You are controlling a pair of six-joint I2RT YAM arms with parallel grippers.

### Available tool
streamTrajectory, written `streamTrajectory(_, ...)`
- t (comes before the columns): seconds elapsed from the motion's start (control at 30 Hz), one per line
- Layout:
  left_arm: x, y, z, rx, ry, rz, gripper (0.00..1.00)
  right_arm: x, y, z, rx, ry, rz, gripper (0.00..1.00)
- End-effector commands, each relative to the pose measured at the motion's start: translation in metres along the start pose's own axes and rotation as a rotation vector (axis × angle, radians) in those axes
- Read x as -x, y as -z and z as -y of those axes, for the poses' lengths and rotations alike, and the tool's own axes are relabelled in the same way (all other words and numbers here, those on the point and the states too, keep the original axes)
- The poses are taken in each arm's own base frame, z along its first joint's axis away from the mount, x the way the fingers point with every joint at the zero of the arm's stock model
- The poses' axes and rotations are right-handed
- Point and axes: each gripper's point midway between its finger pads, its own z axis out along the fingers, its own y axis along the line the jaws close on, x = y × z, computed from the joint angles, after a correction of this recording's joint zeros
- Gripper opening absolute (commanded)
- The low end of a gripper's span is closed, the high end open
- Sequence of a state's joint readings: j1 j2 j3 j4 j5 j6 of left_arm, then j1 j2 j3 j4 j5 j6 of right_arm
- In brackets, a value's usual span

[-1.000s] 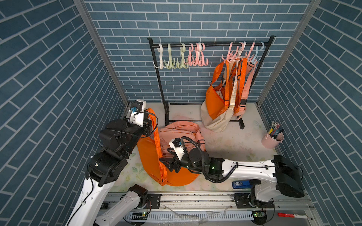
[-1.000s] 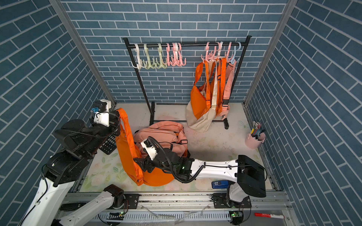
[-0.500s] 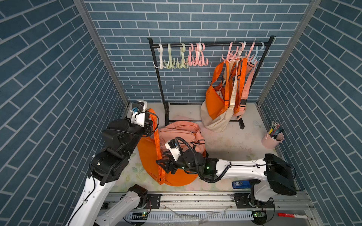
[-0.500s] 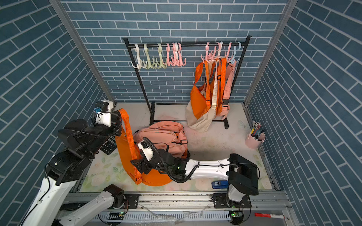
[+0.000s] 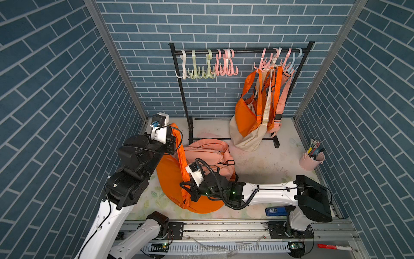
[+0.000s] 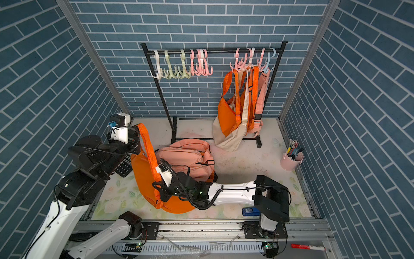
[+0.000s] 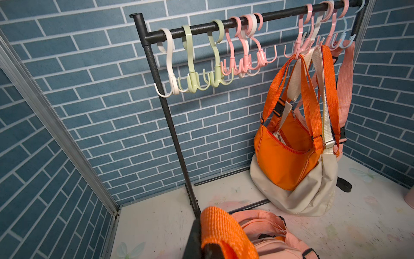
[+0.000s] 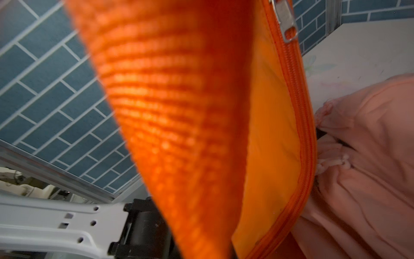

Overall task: Take the bag off the hook
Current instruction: Place the bag inside the bag.

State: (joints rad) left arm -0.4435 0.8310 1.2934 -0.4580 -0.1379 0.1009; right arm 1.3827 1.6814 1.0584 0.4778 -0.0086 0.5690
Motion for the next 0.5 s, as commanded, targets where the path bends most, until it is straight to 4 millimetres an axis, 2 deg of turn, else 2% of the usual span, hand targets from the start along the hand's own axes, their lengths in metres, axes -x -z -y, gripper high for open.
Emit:
streamTrajectory(0.0, 0.014, 0.008, -0.005, 0.013, 0.023, 0.048, 0.00, 0.007, 0.008, 0.004, -0.037, -0.010, 0.036, 0.00)
streamTrajectory(0.17, 0.017, 0.021, -0.010, 0.024, 0.022, 0.053, 0.00, 0.027, 0.034, 0.006, -0.097, 0.054, 0.066, 0.00)
streamTrajectory(0.33, 0.019, 0.047, -0.015, 0.030, 0.027, 0.072, 0.00, 0.050, 0.075, 0.009, -0.167, 0.120, 0.117, 0.00)
streamTrajectory(0.47, 0.013, 0.062, -0.018, 0.032, 0.008, 0.061, 0.00, 0.068, 0.109, 0.016, -0.246, 0.195, 0.150, 0.00)
